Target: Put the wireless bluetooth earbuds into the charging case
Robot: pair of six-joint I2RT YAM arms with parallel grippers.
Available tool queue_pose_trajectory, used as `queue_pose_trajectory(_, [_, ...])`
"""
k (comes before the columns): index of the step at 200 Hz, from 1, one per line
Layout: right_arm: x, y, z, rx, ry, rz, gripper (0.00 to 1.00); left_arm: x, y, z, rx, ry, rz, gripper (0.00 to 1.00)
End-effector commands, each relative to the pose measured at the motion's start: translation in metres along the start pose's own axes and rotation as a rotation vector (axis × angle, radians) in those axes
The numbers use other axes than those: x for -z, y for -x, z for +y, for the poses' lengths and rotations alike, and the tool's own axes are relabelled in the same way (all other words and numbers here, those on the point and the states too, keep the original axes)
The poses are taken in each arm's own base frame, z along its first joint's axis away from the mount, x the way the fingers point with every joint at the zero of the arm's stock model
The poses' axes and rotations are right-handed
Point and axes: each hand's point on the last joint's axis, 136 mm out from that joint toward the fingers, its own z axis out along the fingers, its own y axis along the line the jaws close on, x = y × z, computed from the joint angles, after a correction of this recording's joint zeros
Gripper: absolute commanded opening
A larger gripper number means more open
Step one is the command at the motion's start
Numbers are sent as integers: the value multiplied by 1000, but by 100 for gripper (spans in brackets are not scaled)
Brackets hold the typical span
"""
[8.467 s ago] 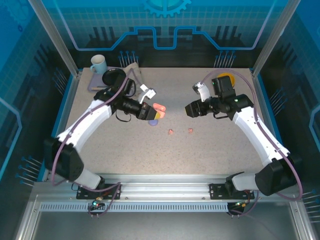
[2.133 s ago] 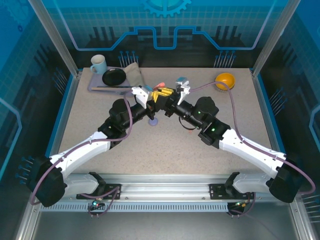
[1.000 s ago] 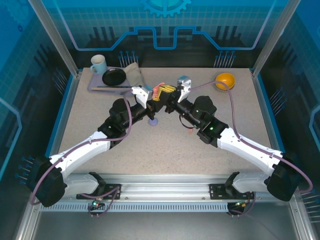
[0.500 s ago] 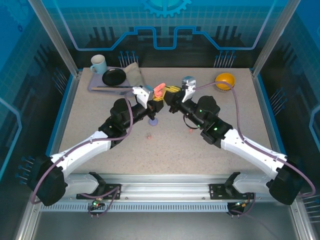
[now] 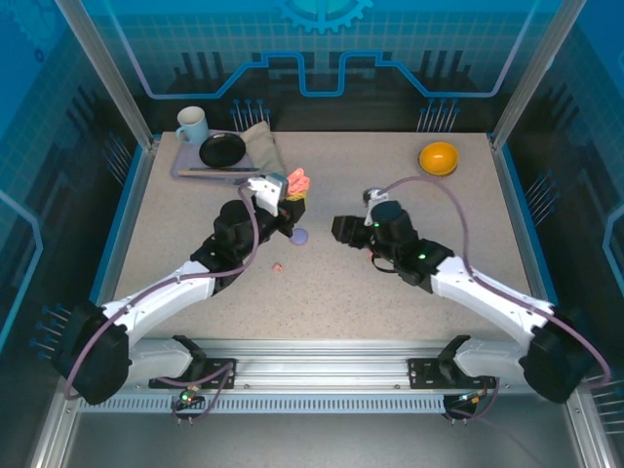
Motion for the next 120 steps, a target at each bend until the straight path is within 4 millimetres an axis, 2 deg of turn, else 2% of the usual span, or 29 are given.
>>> queue_pose_trajectory(1, [-19, -44, 9, -19, -19, 219, 63, 15, 28, 19, 29, 78, -74, 0])
queue_pose_trajectory(37, [-61, -81, 31, 157, -35, 447, 68, 36, 43, 47, 50, 156, -108, 0])
queue_pose_trajectory(68, [-95, -106, 44, 304, -43, 594, 69, 52, 47, 69, 77, 220, -121, 0])
queue_pose_trajectory(120, [-131, -141, 57, 531, -73, 754, 70, 65, 49, 91, 103, 283, -133, 0])
